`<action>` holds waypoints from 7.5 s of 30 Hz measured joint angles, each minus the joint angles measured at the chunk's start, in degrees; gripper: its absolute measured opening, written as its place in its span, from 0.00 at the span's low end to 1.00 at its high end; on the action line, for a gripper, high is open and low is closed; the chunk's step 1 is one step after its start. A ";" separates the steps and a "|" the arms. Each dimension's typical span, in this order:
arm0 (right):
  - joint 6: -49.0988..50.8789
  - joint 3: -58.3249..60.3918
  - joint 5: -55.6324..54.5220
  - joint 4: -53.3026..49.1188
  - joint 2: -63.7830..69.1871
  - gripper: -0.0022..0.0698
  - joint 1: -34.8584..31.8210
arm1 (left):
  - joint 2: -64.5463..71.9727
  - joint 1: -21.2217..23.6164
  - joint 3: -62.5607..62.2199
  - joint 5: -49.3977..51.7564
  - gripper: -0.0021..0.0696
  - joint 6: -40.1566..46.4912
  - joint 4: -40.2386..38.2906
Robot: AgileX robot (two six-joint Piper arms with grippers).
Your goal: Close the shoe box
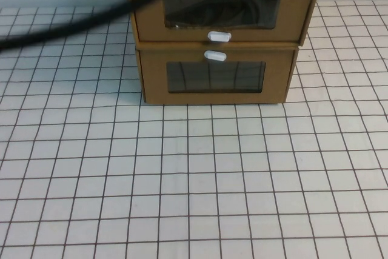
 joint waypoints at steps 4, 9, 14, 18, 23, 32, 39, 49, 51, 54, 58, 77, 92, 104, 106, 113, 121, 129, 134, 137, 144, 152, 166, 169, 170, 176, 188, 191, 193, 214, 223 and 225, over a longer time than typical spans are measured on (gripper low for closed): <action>1.30 -0.61 1.33 0.00 0.90 0.01 0.20 | -6.21 -6.99 11.16 0.00 0.03 -5.12 11.63; -1.52 -0.61 7.36 0.00 4.28 0.01 0.42 | -16.03 -13.44 27.05 -1.24 0.03 -16.47 25.98; -5.99 -0.61 16.92 0.00 8.65 0.01 0.42 | -25.62 -14.90 41.15 -8.85 0.03 -24.15 30.53; -9.78 -1.29 18.10 0.00 11.62 0.01 0.42 | -32.98 -14.90 51.83 -14.24 0.03 -29.64 33.20; -21.60 -1.80 5.33 0.00 13.19 0.01 0.42 | -41.61 -15.00 65.51 -17.56 0.03 -36.29 34.56; -3.47 -9.79 18.00 0.00 13.69 0.01 0.42 | -51.67 -15.00 85.33 -26.74 0.03 -50.86 37.13; 24.73 -15.84 47.76 -8.43 14.93 0.01 0.42 | -51.92 -15.00 86.12 -30.98 0.03 -52.01 38.70; 83.82 -18.59 88.94 -71.97 23.91 0.01 0.70 | -51.92 -15.00 86.12 -31.11 0.03 -52.00 38.38; 93.19 -17.53 92.82 -89.45 27.09 0.01 0.70 | -51.92 -15.00 86.12 -31.11 0.03 -52.00 38.25; 103.94 -16.62 92.02 -107.50 28.55 0.01 0.70 | -52.28 -15.00 86.12 -30.62 0.03 -51.88 38.25; 120.41 -16.62 87.17 -124.45 27.34 0.01 0.70 | -52.42 -15.00 86.12 -29.89 0.03 -51.33 38.15; 178.48 29.98 61.97 -153.73 -10.56 0.01 0.70 | -58.28 -15.00 86.12 -24.32 0.03 -49.36 39.73; 179.06 38.04 61.89 -153.63 -14.35 0.01 0.70 | -58.40 -15.00 86.17 -24.10 0.03 -49.25 41.04; 179.06 38.08 62.07 -153.27 -14.35 0.01 0.70 | -58.40 -15.00 86.17 -24.10 0.03 -49.25 41.20; 179.06 38.17 62.07 -153.27 -14.35 0.01 0.70 | -58.40 -15.00 86.17 -24.10 0.03 -49.25 41.30; 179.06 38.17 62.07 -153.27 -14.35 0.01 0.70 | -58.40 -15.00 86.17 -24.10 0.03 -49.25 41.30; 179.06 38.17 62.07 -153.27 -14.39 0.01 0.70 | -59.28 -15.00 90.07 -24.10 0.03 -47.42 44.59; 179.06 38.17 62.07 -153.27 -14.48 0.01 0.70 | -65.18 -15.00 102.43 -27.67 0.03 -45.28 51.99; 179.06 38.17 62.07 -153.27 -14.61 0.01 0.70 | -67.68 -15.00 103.42 -31.26 0.03 -54.44 55.14; 179.06 38.17 62.07 -153.27 -14.61 0.01 0.70 | -67.68 -15.00 103.42 -32.46 0.03 -58.24 57.26; 179.06 38.17 62.12 -153.27 -14.63 0.01 0.70 | -72.38 -3.01 105.81 -41.43 0.03 -59.83 58.38; 179.06 38.17 62.12 -153.27 -14.73 0.01 0.70 | -80.84 12.79 114.28 -50.54 0.03 -60.23 58.40; 179.06 38.17 62.12 -153.27 -14.73 0.01 0.70 | -82.37 15.94 123.41 -53.87 0.03 -68.37 58.40; 179.06 38.17 62.12 -153.27 -14.73 0.01 0.70 | -82.37 15.94 124.98 -55.67 0.03 -68.25 58.03; 179.06 38.17 62.12 -153.27 -14.73 0.01 0.70 | -82.37 15.94 125.79 -55.97 0.03 -67.55 57.23; 179.06 38.17 62.12 -153.27 -14.73 0.01 0.70 | -82.37 15.94 128.40 -52.67 0.03 -43.90 41.14; 179.06 38.17 62.12 -153.27 -14.73 0.01 0.70 | -82.37 22.33 128.21 -51.62 0.03 -19.67 23.47; 179.06 38.17 62.12 -153.27 -14.73 0.01 0.70 | -82.37 27.56 128.21 -51.99 0.03 -15.46 15.91; 179.06 38.17 62.12 -153.27 -14.73 0.01 0.70 | -82.37 30.53 128.21 -52.02 0.03 -14.79 11.67; 179.06 38.17 62.12 -153.27 -14.73 0.01 0.70 | -82.37 34.15 128.21 -52.02 0.03 -13.99 10.16; 179.06 38.17 62.01 -153.44 -14.58 0.01 0.70 | -82.37 34.15 128.21 -52.02 0.03 -13.99 10.16; 179.15 38.21 59.84 -149.51 -14.02 0.01 0.70 | -82.37 34.15 128.21 -52.02 0.03 -13.99 10.16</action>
